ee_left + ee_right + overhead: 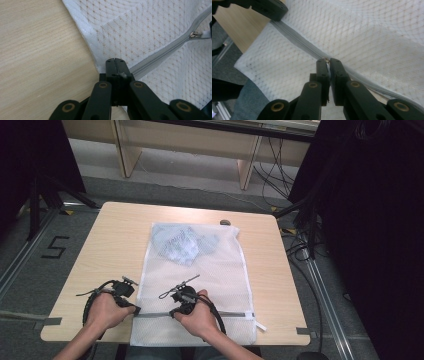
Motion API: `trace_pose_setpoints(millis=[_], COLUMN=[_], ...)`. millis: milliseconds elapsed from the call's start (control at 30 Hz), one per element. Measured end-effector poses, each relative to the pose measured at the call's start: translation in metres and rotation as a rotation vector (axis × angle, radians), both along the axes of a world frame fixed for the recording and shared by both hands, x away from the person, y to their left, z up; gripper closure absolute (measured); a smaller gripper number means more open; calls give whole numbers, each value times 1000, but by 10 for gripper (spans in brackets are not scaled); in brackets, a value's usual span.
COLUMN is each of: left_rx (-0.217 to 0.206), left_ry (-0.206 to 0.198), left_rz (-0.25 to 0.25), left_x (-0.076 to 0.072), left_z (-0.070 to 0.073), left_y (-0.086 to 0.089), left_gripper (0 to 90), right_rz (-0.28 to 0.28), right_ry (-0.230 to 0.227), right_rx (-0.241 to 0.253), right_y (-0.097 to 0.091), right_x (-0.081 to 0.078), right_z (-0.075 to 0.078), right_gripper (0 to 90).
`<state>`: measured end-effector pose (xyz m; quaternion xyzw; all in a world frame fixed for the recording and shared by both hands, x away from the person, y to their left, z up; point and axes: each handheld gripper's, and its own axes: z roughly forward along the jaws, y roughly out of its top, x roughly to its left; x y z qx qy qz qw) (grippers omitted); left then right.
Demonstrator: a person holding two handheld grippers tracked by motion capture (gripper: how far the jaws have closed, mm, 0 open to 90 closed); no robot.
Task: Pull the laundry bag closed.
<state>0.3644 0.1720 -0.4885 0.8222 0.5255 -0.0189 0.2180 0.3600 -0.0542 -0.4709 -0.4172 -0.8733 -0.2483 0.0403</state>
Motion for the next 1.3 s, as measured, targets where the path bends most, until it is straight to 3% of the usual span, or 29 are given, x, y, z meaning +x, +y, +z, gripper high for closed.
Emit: trace_pose_setpoints(millis=[100,200,633,700,800,1300], left_rx=[7,-3,-3,2,-2,-1], left_ry=[-15,2,2,-14,2,-1], left_rz=[-36,5,3,-36,8,3], left_x=[2,0,0,2,0,0], left_z=[-1,0,0,-1,0,0], left_y=[3,0,0,2,0,0], left_gripper=[900,900,900,900,900,900], right_rz=[-1,-8,-35,-22,-33,-48], right_ry=[-1,-13,-6,-13,-8,-8], right_rx=[5,24,21,26,30,30], right_y=[-2,-4,-11,-13,-13,-22], right_x=[0,1,-1,0,-1,0], right_z=[2,1,4,3,4,4], right_gripper=[871,870,870,870,870,870])
